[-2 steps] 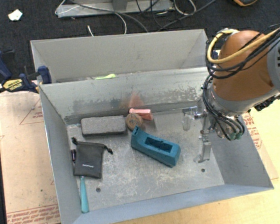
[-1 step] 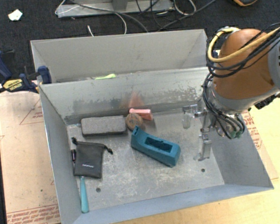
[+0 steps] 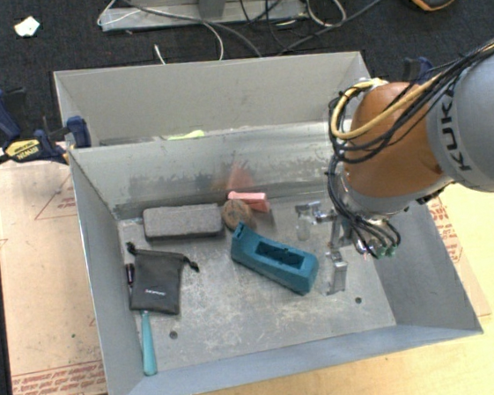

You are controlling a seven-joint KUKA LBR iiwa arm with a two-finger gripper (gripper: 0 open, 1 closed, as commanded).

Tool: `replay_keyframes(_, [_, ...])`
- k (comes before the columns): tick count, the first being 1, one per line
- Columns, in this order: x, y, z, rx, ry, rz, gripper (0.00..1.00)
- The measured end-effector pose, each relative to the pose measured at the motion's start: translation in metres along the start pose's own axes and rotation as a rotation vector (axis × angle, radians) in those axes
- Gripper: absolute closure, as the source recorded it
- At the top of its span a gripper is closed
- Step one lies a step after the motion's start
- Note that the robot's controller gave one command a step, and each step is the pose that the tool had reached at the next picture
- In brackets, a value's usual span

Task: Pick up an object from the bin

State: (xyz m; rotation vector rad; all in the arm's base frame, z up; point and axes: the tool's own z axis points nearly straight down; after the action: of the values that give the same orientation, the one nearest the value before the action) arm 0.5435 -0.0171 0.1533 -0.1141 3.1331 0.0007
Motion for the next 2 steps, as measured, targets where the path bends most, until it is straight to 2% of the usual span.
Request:
replay_keyframes(1, [-0.004, 0.026, 0.037, 0.000, -0.004, 0.129, 0.00])
replay_keyframes(2, [-0.015, 0.035, 0.060, 0.003, -0.006, -0.052, 0.00])
